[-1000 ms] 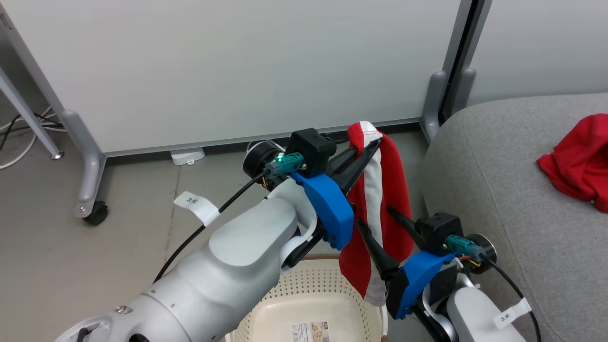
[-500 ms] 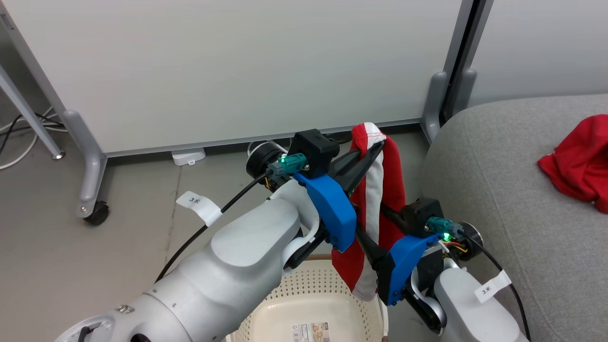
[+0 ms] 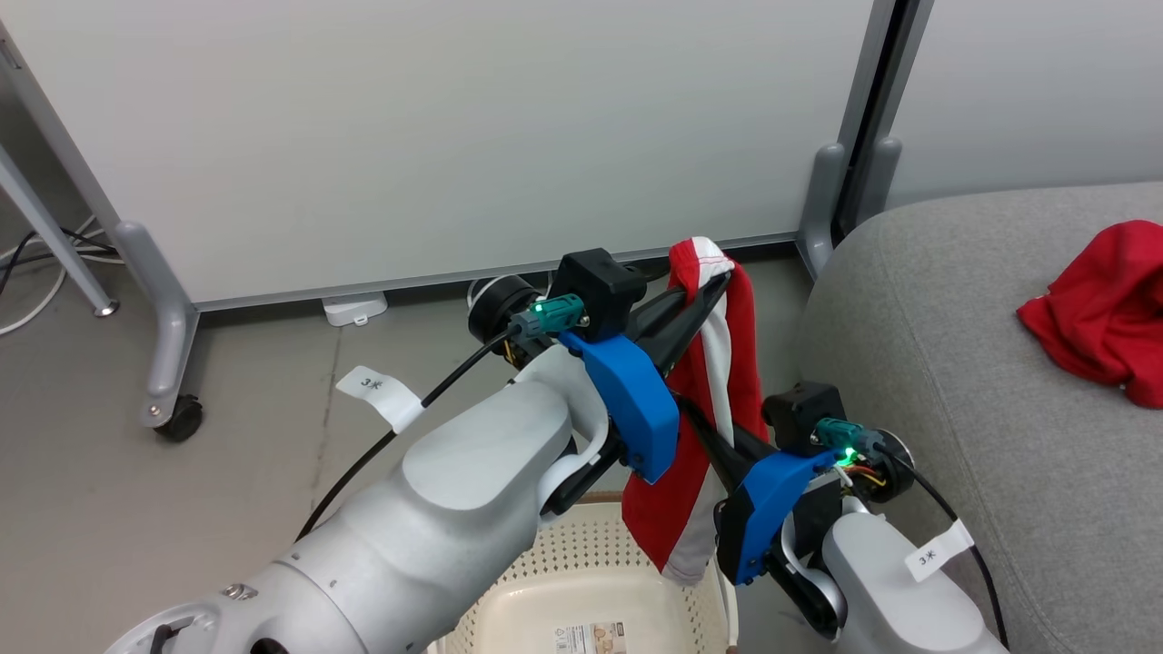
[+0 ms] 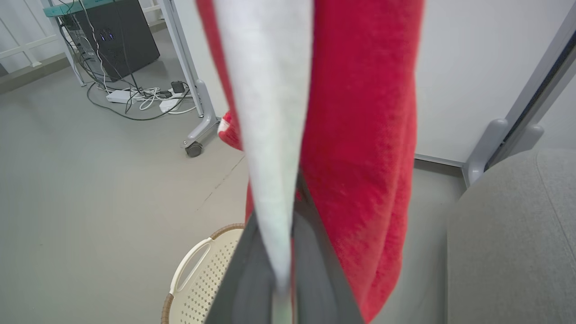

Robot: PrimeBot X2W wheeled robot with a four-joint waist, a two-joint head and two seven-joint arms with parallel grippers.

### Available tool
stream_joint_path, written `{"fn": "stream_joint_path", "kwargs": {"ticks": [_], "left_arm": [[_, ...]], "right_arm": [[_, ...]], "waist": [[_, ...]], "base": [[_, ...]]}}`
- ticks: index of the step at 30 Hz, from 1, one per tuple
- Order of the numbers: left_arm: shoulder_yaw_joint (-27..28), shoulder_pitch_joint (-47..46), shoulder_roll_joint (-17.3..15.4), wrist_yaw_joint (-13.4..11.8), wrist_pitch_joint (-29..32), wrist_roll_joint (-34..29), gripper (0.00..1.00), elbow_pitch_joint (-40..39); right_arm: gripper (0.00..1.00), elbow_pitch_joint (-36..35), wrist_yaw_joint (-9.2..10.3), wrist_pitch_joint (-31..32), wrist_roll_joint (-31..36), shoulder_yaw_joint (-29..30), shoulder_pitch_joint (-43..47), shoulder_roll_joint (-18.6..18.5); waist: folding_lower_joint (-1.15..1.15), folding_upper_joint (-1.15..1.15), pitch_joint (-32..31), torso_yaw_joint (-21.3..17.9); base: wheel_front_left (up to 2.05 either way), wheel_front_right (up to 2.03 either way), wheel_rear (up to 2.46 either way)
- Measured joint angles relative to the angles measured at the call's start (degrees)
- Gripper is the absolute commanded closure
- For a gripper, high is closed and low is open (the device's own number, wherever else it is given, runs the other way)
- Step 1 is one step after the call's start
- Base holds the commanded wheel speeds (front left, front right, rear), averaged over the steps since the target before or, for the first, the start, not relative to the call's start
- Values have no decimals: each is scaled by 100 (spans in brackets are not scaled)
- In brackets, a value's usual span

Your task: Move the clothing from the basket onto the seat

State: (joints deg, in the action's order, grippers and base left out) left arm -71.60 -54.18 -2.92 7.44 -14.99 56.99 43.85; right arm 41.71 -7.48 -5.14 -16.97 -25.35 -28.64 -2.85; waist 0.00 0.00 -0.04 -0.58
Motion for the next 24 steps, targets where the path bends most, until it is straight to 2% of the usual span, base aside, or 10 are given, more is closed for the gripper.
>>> {"fn": "stream_joint_path", "kwargs": {"ticks": [12,13,14,15,24], "left_arm": [[2,3,1,0,0,-1,100,35],[3,3,1,0,0,-1,90,36],[5,3,1,0,-1,-1,61,40],[8,4,1,0,-1,0,0,46],[86,73,-2,0,-1,-15,0,80]], "right_arm": [[100,176,0,-105,-94,-115,-83,0],[100,181,0,-109,-103,-123,-92,0],[100,189,0,-123,-118,-132,-100,0],[100,196,0,-129,-135,-140,-108,0],[100,271,0,-194,-183,-163,-148,0]], "waist": [[0,0,-22,-34],[0,0,-22,-34],[0,0,-23,-33],[0,0,-24,-31],[0,0,-37,-14]], "base": [[0,0,0],[0,0,0],[0,0,0],[0,0,0],[0,0,0]]}}
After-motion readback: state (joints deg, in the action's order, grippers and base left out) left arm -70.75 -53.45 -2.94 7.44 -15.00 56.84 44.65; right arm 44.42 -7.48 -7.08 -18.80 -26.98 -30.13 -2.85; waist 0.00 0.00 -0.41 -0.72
